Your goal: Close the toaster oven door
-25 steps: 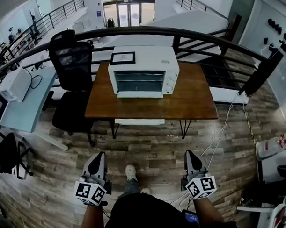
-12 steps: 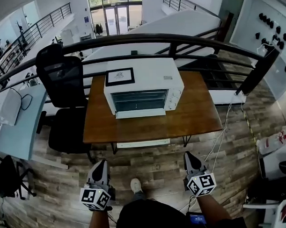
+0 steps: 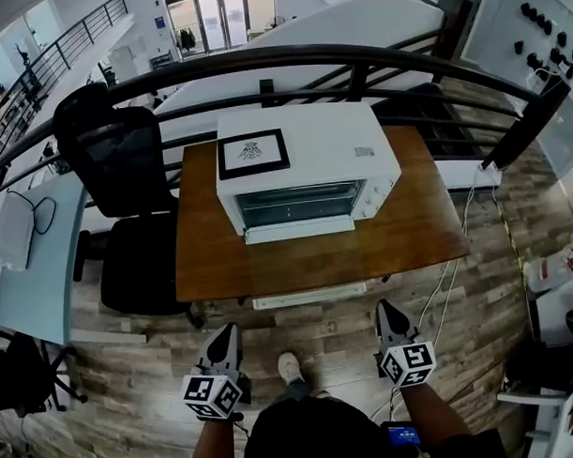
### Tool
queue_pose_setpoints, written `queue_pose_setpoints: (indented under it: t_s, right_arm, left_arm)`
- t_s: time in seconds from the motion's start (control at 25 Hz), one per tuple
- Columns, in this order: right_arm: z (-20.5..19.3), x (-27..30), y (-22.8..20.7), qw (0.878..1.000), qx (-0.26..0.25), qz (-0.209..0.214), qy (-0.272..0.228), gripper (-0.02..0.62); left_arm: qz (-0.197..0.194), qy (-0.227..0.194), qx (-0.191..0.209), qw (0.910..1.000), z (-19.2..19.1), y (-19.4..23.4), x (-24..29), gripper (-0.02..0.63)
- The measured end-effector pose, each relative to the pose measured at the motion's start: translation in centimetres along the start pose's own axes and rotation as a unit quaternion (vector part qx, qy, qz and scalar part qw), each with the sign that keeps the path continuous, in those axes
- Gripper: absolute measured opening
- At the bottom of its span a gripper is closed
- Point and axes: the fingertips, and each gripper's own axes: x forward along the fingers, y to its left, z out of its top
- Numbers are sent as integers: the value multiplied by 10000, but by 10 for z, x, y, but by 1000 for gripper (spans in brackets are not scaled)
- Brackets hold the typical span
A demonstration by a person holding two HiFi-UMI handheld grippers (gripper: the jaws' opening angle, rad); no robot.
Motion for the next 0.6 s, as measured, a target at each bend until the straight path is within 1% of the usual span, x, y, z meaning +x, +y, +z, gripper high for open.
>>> queue_pose_setpoints:
  t_s: [0.12,0.24,0.36,0.48,0.52,0.6]
  right_arm:
    - [-9,9,-2,9996,221,-154,119,-2]
    - [-17,15,-1,9991,279,-209,230,-2]
    - [-25,21,0,9988,258,-206,365,-2]
    - [-38,31,-2,9974,441,-254,518,-2]
    - [-44,34,-4,9965,521,-273,597,2]
    - [-56,42,-9,9944,641,-299,779,40]
  left_arm:
    - [-52,262,-280,9993,-15,15,12,9]
    - [67,433,-416,9982,-28,33,19,9]
    - [159,543,-663,9962,-41,43,25,9]
    - [268,750,-789,9937,-58,50,34,9]
    - [316,826,-853,9924,-63,52,38,9]
    - [391,958,-1031,9893,-74,55,46,11]
